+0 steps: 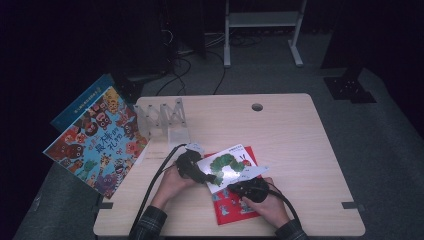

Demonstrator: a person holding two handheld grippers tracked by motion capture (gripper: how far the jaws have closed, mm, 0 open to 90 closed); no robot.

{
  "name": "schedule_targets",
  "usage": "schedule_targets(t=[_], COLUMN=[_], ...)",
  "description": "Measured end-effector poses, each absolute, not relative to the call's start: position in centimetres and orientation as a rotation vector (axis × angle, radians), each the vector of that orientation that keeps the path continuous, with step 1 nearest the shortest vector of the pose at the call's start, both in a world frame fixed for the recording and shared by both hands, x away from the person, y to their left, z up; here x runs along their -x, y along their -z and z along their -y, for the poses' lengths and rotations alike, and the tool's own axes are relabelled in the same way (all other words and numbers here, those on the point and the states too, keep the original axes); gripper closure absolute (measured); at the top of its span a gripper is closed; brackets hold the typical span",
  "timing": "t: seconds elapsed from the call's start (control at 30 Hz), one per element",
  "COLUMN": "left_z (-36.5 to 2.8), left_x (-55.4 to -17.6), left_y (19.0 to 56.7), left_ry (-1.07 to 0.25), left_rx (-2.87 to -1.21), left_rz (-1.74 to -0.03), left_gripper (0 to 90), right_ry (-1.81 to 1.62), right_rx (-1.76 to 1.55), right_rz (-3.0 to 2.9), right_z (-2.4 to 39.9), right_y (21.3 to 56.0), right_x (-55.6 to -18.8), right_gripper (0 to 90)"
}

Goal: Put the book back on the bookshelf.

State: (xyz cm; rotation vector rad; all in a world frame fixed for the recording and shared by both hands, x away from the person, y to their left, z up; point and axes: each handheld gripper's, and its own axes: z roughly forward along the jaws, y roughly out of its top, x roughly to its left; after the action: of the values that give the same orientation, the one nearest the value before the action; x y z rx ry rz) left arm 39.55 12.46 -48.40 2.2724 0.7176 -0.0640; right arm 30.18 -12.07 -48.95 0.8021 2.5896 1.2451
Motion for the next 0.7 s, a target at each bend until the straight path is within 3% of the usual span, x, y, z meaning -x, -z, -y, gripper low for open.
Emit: schedule_targets(t=[0.27, 0.7], left_z=[-12.2, -12.6], left_x=[-39.4, -37.8], left_y=[47.8, 43.2], left_ry=[0.043, -0.005], left_rx=[-2.31, -2.167], left_rz=[-0.726, -0.65], left_gripper=[0.0, 0.0], right_ry=[-1.252, -1.251], right_rx=[-0.815, -0.818], right_rz=[-2.589, -2.577], right_z=[12.0, 11.5], right_y=[48.9, 48.4], right_x=[-30.2, -30.5], right_gripper=[89.6, 89.5])
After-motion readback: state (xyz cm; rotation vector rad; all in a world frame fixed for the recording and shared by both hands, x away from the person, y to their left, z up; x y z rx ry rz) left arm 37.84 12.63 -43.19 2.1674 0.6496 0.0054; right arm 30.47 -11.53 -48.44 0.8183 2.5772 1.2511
